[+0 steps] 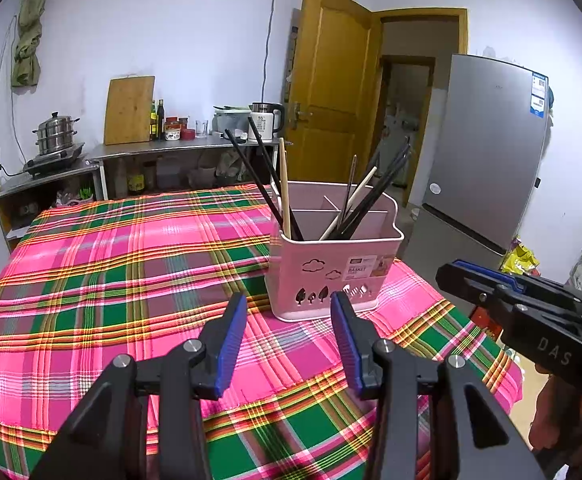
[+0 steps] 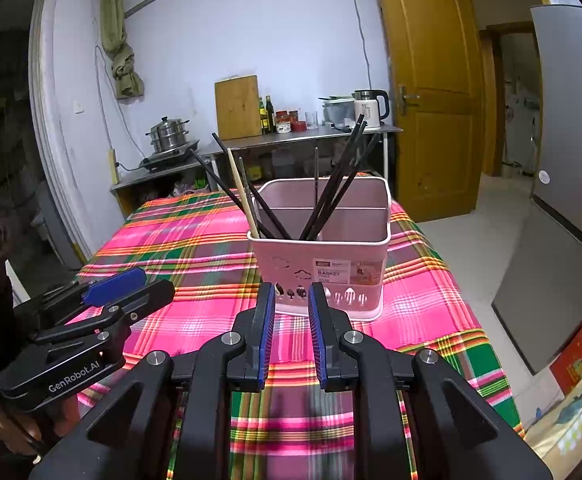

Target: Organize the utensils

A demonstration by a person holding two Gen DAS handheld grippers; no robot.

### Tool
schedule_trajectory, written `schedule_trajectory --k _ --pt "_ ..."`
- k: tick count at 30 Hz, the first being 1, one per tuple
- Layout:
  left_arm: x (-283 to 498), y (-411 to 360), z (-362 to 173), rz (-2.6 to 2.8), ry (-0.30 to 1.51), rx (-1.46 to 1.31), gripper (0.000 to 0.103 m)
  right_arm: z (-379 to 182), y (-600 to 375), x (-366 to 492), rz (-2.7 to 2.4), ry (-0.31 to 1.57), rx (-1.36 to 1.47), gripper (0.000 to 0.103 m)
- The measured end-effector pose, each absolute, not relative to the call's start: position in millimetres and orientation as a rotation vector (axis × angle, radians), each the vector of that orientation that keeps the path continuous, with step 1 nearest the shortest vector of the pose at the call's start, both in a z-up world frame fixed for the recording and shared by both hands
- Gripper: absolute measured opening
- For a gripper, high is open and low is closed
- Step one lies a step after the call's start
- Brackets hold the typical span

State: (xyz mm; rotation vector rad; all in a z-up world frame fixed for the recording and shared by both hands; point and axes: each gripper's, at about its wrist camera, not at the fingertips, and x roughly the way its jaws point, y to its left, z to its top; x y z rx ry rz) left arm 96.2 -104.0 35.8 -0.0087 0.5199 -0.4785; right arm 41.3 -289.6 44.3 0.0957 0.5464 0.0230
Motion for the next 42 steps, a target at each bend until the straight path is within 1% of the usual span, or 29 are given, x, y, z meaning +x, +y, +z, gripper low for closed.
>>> schedule_trajectory --k 42 --pt "93.0 -106.1 26.8 -0.464 0.517 0.009 0.046 39.9 -286.6 36.1 0.025 0.542 0.094 0.018"
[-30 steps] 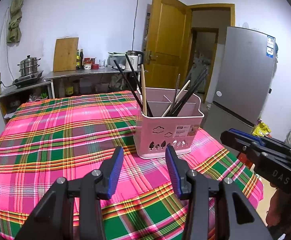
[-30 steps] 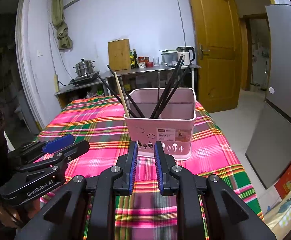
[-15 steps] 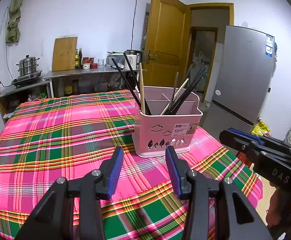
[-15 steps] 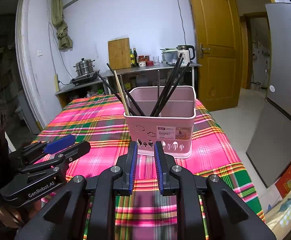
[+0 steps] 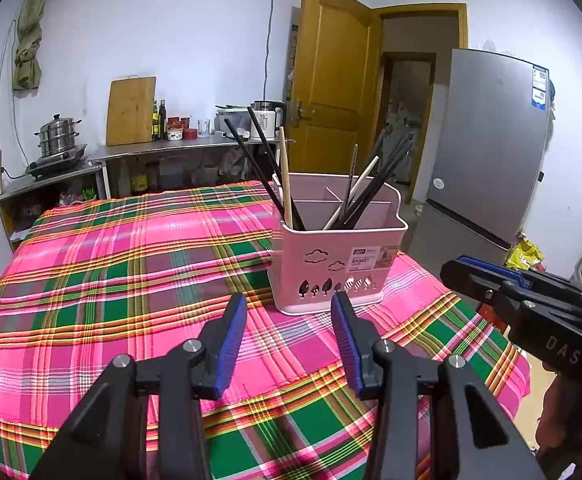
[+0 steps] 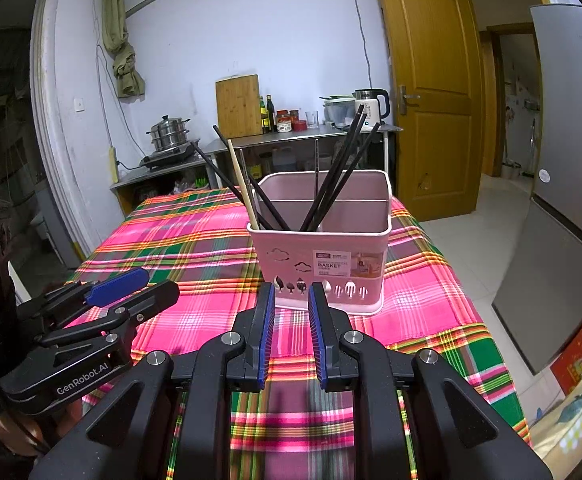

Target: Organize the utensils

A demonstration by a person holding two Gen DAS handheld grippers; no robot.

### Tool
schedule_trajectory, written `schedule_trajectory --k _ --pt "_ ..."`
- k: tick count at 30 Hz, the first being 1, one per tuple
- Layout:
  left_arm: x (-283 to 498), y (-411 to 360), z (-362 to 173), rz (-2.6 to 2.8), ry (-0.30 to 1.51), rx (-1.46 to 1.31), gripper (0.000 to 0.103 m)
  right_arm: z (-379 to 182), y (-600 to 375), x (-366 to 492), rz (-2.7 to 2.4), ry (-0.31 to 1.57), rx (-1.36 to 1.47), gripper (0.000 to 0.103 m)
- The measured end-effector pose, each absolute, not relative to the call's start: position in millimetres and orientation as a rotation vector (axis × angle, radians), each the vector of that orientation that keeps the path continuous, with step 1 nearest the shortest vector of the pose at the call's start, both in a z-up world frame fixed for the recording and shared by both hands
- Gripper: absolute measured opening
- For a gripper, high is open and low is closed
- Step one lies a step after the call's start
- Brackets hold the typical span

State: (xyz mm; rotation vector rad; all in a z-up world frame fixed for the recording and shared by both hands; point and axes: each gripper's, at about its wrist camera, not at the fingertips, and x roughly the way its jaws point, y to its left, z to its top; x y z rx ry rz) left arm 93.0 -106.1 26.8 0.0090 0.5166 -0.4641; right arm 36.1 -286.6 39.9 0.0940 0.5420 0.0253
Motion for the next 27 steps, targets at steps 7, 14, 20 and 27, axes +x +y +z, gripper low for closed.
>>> schedule_trajectory --k 7,14,20,27 --pt "91.3 -107.7 26.7 -0.467 0.515 0.021 0.046 38.7 -287.0 36.4 0.025 0.543 0.094 0.018" --pt "90.0 -109.7 25.9 -0.475 0.515 0.035 0.046 37.7 -287.5 36.5 0.025 0.545 0.092 0.018" --pt "88.7 -113.2 24.1 -0.488 0.523 0.047 0.046 34.9 -287.8 36.8 0.024 0.548 0.093 0.018" --pt "88.6 -111.7 24.8 -0.486 0.52 0.042 0.046 34.8 -287.7 37.1 0.025 0.548 0.092 0.018"
